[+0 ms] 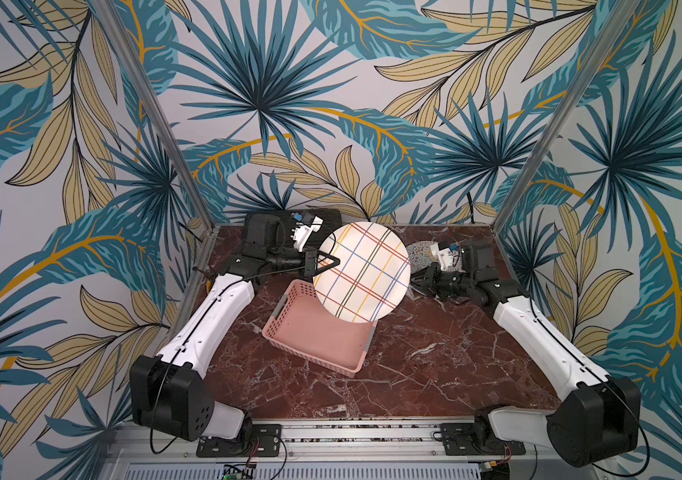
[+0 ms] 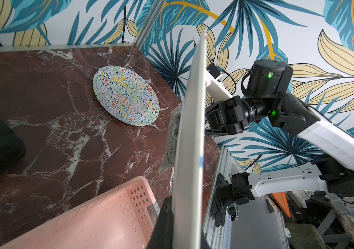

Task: Wipe the wet plate dry
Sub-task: Wipe the plate with towel.

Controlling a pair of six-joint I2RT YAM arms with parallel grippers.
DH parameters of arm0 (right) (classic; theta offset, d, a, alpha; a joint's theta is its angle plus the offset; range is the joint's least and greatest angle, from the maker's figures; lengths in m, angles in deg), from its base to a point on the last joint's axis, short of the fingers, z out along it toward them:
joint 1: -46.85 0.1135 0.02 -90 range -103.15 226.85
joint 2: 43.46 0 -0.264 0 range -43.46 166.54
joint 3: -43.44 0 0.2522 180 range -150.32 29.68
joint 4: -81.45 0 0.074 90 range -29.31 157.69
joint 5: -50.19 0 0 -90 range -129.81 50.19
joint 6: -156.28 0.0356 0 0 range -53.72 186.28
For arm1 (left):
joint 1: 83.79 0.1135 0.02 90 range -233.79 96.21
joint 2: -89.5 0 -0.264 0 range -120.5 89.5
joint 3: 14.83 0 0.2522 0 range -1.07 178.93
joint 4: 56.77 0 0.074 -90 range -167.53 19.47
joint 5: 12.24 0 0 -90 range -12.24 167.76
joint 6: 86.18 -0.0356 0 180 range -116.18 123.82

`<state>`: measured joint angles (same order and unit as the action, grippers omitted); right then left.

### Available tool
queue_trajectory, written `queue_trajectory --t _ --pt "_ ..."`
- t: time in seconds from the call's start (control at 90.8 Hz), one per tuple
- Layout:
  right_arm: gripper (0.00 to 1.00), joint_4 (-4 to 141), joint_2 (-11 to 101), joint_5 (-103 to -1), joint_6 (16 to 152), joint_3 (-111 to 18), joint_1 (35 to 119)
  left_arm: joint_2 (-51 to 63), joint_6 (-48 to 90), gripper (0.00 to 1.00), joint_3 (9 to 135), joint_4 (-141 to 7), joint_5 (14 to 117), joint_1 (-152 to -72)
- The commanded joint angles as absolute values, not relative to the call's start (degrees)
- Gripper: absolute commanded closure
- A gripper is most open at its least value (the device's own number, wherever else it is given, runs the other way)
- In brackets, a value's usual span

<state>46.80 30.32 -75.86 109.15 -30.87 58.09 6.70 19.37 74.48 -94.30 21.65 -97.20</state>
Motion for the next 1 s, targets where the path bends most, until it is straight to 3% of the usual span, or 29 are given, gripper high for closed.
queue_trajectory --t 0.0,0.573,0.991 --pt "1.00 50.24 27.43 -75.96 108.03 -28.87 60.93 5.07 22.15 1.00 73.84 -88.59 26.31 -95.57" --pt "1.00 57.54 19.43 -56.23 99.72 -22.41 74.72 3.46 25.68 1.00 73.08 -87.02 24.83 -94.69" --pt "1.00 67.52 19.28 -42.53 95.86 -16.64 84.92 1.84 32.36 1.00 71.79 -79.67 15.40 -94.69"
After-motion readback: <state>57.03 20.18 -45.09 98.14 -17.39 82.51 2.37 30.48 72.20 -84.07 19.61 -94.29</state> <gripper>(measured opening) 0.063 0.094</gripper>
